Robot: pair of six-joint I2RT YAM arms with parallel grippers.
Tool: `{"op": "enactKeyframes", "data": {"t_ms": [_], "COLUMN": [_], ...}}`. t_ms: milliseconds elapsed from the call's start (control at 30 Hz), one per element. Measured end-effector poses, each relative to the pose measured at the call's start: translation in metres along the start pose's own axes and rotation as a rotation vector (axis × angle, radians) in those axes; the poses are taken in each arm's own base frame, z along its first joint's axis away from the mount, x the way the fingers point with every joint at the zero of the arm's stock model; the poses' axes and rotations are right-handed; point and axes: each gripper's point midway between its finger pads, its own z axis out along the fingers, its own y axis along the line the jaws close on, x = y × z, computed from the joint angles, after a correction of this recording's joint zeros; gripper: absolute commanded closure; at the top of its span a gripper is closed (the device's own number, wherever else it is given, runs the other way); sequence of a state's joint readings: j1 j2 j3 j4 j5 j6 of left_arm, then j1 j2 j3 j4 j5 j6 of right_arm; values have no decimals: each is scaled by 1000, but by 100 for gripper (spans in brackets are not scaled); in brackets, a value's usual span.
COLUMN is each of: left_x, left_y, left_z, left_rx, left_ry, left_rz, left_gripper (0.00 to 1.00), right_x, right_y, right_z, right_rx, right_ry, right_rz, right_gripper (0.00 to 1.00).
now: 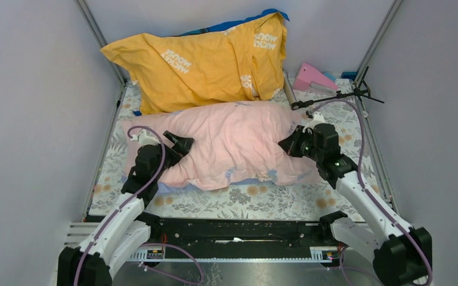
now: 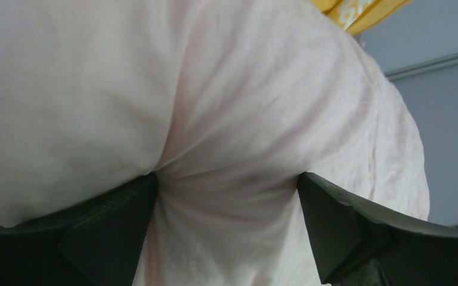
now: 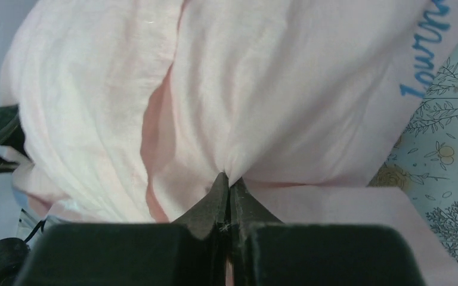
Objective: Remove the pillowcase from the pillow
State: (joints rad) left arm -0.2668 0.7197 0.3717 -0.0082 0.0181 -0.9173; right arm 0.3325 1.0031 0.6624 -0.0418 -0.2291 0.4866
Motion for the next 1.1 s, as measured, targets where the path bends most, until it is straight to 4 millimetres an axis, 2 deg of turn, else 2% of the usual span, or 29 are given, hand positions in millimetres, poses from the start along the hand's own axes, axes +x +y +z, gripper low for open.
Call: {"op": "enactKeyframes", "data": {"t_ms": [133,267,300,367,400,433,467,500,633,733,767,900,1000,1067,1100], "left_x": [-14,-40,-49,-70,-79,-88,-96,-103,-119,-119,-118,-106,-85,-59,-47], "left_y": [-6,-16,-20,-27,-30,-32,-33,-34,-32,-33,-38,-66,-101,-124,-130], "left_z": [23,33,32,26,22,18,12,7,-17,-34,-39,-44,-37,-29,-28], "left_rx": [23,3,-5,-42,-63,-90,-118,-146,-250,-251,-227,-107,-9,56,74], "left_ry": [-67,-150,-176,-236,-260,-282,-302,-318,-346,-344,-333,-251,-147,-64,-31], "left_rz": [11,46,51,43,37,27,12,-2,-26,-20,-7,32,85,140,161], "left_gripper": [4,1,1,1,1,1,1,1,2,14,15,16,15,15,14], "right_x": [2,21,29,43,48,52,54,53,37,19,12,-4,-5,-3,-1], "right_y": [11,26,28,27,26,23,20,14,-18,-32,-35,-34,-25,-19,-17], "right_z": [-18,-22,-21,-19,-18,-18,-18,-17,-18,-24,-26,-32,-32,-32,-32], "right_rx": [-46,-153,-172,-180,-172,-156,-137,-102,102,208,233,254,211,180,162], "right_ry": [-16,45,71,126,144,155,159,148,48,-39,-71,-125,-108,-90,-75], "right_rz": [13,75,88,103,105,92,98,99,122,140,145,134,109,96,86], "right_gripper": [100,100,90,56,44,28,20,17,14,4,1,0,0,0,0]}}
